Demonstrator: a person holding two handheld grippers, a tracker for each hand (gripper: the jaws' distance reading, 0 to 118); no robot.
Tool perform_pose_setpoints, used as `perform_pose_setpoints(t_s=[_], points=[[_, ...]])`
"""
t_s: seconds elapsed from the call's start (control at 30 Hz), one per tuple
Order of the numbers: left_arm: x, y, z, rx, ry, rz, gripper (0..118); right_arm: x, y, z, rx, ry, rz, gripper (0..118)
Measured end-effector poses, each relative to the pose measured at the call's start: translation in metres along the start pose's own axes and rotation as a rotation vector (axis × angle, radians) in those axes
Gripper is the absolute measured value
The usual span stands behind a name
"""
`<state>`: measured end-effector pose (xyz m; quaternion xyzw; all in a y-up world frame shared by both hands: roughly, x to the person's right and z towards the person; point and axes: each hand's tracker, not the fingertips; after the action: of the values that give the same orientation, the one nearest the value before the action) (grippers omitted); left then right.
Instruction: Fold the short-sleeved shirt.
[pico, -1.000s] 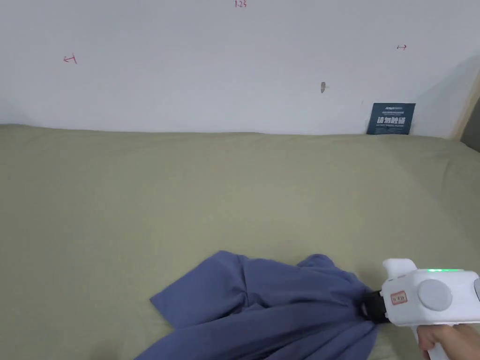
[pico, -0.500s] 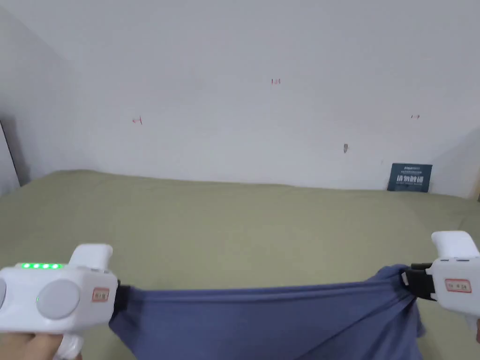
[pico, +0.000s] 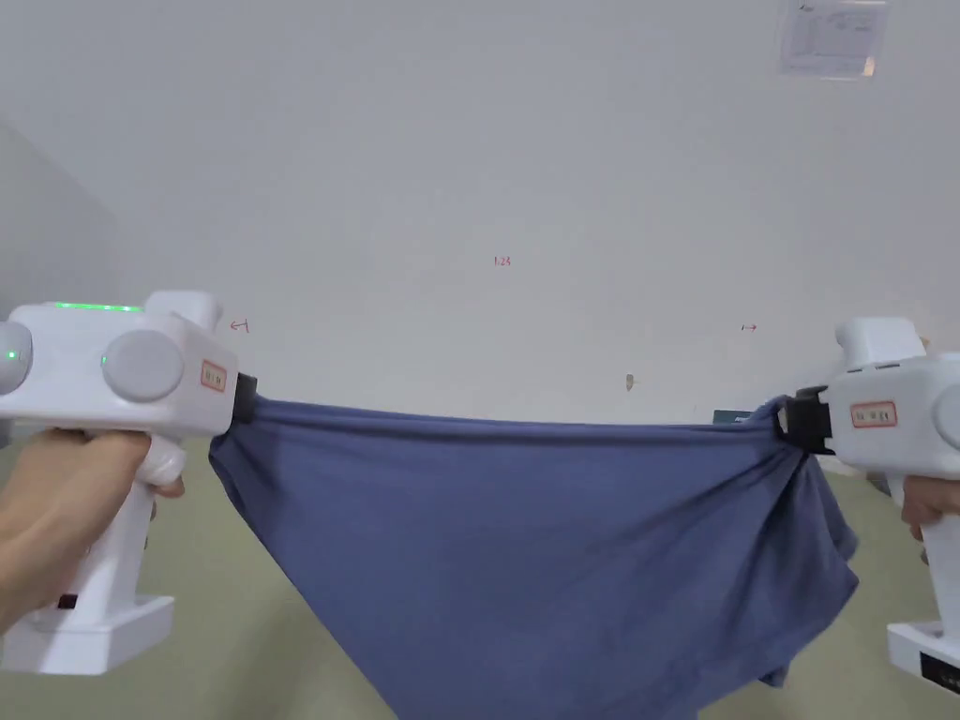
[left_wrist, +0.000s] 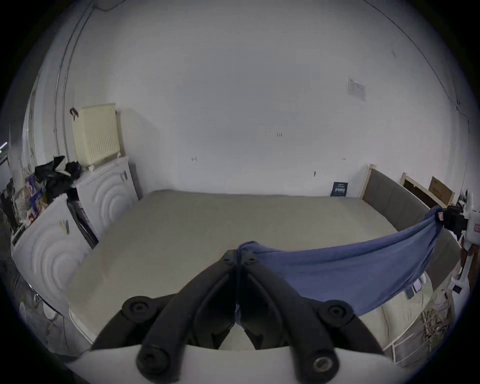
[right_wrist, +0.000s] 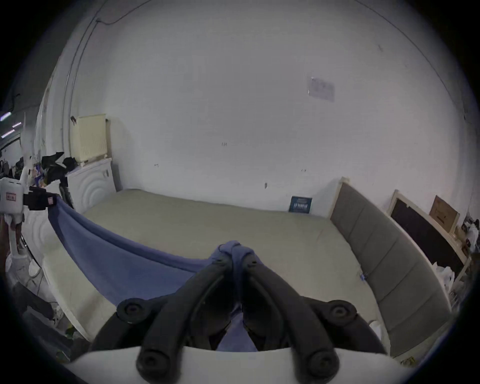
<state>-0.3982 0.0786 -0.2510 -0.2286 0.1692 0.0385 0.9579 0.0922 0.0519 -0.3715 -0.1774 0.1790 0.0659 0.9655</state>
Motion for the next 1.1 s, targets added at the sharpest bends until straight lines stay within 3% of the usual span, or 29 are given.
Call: perform_pose_setpoints(t_s=[0.07, 0.1, 0.13, 0.2, 0.57, 0.87, 1.1], points=[[0.0, 0.015, -0.012, 0.004, 0.003, -0.002, 0, 0.002, -0.002, -0.009, 0.005, -0.009, -0.014, 9], [0.001, 0.024, -0.019, 0.008, 0.012, -0.001, 0, 0.001, 0.051, -0.001, 0.009, -0.019, -0.015, 9], [0.004, 0.028, -0.02, 0.017, 0.023, -0.013, 0, 0.001, 0.056, -0.004, 0.011, -0.029, -0.015, 9], [0.008, 0.041, -0.034, 0.046, 0.082, -0.069, 0, 0.004, 0.067, -0.024, 0.009, -0.046, -0.034, 9], [0.033, 0.096, -0.11, 0.022, 0.12, -0.044, 0, 0.005, 0.125, -0.142, -0.009, -0.075, -0.058, 9], [0.041, 0.104, -0.202, 0.007, 0.206, -0.078, 0, -0.004, 0.134, -0.25, -0.033, -0.104, -0.025, 9], [0.043, 0.076, -0.247, -0.024, 0.218, -0.076, 0, -0.014, 0.092, -0.305, -0.066, -0.124, -0.037, 9]])
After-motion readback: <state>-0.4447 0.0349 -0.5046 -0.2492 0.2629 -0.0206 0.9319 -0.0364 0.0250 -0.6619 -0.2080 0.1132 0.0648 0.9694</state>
